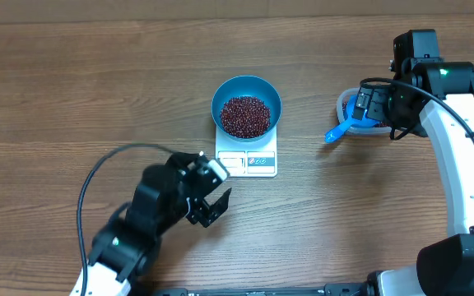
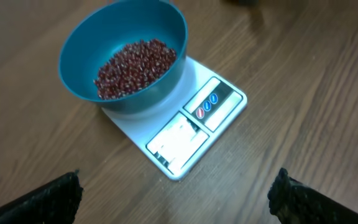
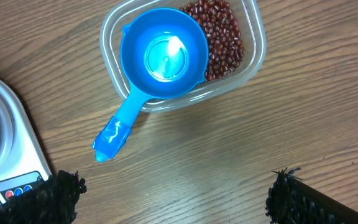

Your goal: Scoop item into bowl and weigh 150g on scale

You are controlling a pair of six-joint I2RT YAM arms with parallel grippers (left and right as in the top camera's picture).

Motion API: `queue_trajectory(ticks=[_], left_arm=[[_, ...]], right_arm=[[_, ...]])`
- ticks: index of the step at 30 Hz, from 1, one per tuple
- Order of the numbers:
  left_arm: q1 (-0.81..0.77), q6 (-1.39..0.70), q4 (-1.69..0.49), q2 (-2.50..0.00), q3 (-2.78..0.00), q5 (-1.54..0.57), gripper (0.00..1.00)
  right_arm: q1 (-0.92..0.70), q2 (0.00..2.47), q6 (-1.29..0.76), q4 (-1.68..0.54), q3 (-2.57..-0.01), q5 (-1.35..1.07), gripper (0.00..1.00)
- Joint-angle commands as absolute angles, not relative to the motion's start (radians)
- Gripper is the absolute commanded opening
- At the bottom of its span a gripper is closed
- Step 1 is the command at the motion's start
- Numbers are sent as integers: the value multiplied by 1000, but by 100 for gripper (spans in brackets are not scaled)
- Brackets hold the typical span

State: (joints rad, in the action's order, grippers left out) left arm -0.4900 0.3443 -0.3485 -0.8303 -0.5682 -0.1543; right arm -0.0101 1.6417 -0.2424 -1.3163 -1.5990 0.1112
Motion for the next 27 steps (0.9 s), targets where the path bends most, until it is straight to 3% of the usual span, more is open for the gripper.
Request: queue_trajectory(ticks=[1,7,13,27], left_arm=[[-485,329,-203,-732,-416,-164,100],[-480,198,149,-556,-184,-104,100],[-425,194,379,-408,-73,-47,100],[-157,192,286,-77,-59,-53,100]], right_arm=[[-11,1612,-231,-1311,-1625,111,100],[-11,1612,-231,-1311,-1625,111,100],[-11,1612,-231,-1311,-1625,111,100],[-11,1612,-231,-1311,-1625,111,100]])
